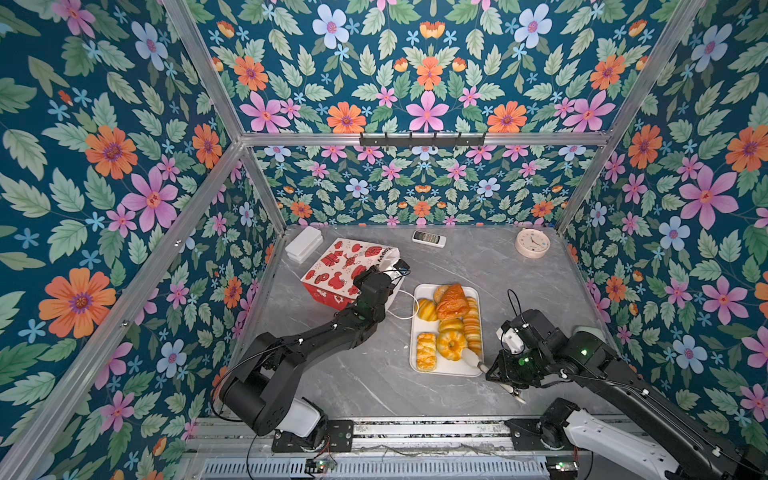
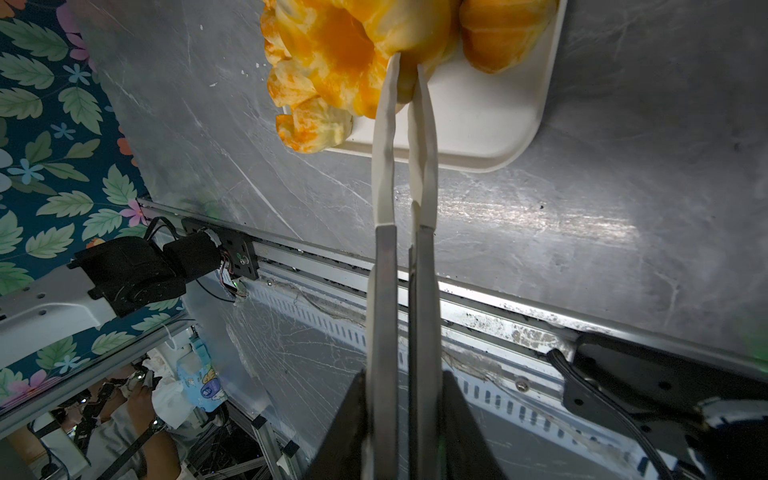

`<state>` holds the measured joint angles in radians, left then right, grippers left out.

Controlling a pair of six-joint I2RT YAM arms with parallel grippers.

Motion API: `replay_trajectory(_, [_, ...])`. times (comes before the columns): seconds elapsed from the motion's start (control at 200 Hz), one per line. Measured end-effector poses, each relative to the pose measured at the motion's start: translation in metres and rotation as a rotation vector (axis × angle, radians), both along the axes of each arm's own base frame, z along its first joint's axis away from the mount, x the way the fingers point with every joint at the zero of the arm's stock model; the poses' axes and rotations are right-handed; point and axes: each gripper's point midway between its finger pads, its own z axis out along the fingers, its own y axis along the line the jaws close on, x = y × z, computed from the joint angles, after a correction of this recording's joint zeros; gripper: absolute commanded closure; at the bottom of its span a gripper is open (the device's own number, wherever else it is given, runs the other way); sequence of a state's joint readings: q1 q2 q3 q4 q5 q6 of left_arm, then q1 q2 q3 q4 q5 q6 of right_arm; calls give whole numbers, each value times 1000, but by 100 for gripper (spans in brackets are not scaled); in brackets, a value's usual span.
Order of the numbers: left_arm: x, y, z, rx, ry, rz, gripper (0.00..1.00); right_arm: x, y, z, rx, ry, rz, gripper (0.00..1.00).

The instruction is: Take the fake bread out of the paper bag

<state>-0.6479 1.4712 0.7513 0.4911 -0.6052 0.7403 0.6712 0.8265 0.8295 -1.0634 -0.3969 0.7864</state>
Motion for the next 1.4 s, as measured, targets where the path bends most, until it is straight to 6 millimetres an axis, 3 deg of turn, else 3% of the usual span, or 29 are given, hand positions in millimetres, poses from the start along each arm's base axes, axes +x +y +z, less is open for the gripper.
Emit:
replay_trajectory(0.28, [-1,0,3,-7,-7,1,100,-6,-6,4,-2,3,-19,60])
replay_trajectory(0.485, [0,0,4,-10,-9,-1,100,-7,-8,10,21,-24,-33,60])
replay_trajectory(0.635, [-1,0,7,-15,-13,-1,100,-3,-13,30,52,-106,-63,62])
replay_trajectory(0.79, [-2,1,15,-30,-27,1,100,9,-32,43,-3,-219,-130,68])
replay_trajectory(1.025, [-3,2,45,-87,-65,5,100,46,-71,22,-286,-342,-248,65])
replay_trajectory(1.235, [-3,-4,88,-196,-70,-8,100,103,-106,1,-596,-400,-330,64])
replay_trajectory(1.4, [-7,-10,112,-289,-39,-29,100,144,-131,-31,-659,-338,-413,65])
